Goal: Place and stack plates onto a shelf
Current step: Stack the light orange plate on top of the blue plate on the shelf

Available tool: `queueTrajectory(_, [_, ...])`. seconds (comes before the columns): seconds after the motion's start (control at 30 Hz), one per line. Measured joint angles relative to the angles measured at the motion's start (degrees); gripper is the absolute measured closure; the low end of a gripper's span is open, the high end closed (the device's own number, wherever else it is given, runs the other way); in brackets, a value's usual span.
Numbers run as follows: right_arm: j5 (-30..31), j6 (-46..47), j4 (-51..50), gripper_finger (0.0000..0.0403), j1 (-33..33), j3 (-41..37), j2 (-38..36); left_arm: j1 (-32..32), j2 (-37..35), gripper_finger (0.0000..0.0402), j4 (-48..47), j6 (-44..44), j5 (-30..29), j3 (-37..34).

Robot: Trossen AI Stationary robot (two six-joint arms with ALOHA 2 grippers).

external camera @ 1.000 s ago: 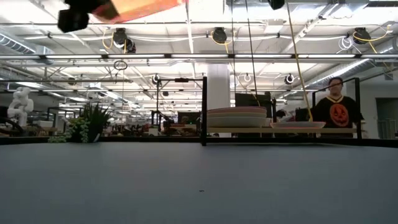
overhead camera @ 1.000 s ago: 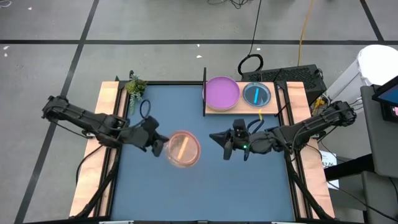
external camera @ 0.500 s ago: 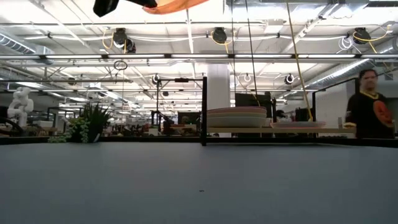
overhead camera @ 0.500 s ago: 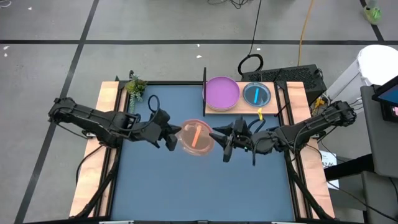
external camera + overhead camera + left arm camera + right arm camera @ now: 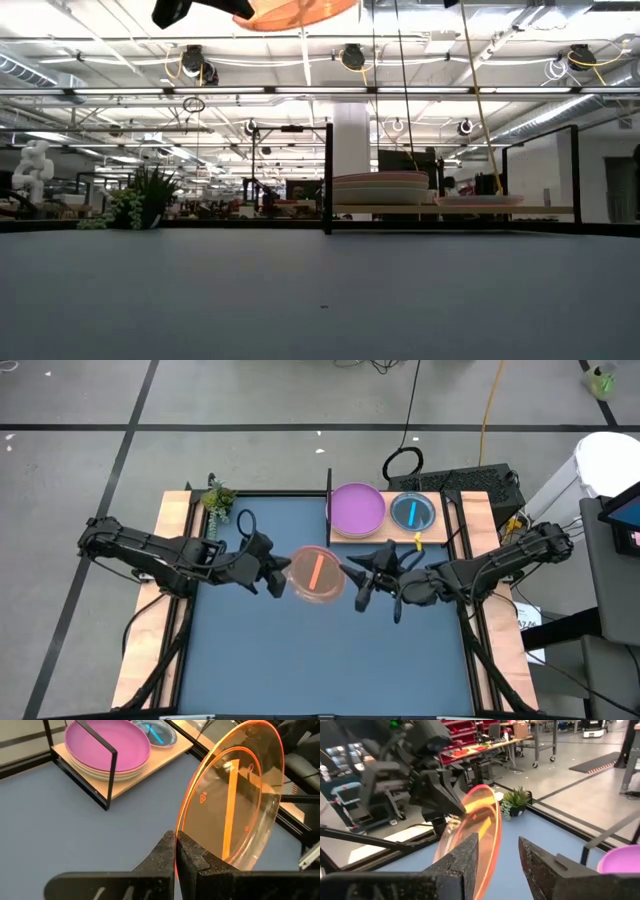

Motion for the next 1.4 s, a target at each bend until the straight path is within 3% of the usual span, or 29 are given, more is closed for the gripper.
queueTrajectory(0.67, [-4.50,3.65,-3.38,0.0282,-4.41,0.00,0.26,2.71,-0.01,0.0399,0.04,1.47,-3.90,0.00])
queueTrajectory(1.07, [-4.59,9.22,-9.04,0.0346,-4.55,0.00,0.26,3.27,-0.02,0.0399,0.31,0.84,-4.95,0.00])
queueTrajectory(1.4, [-4.33,9.51,-9.22,0.0372,-4.55,0.00,0.26,3.27,0.85,0.0399,6.34,2.00,-5.20,-0.02])
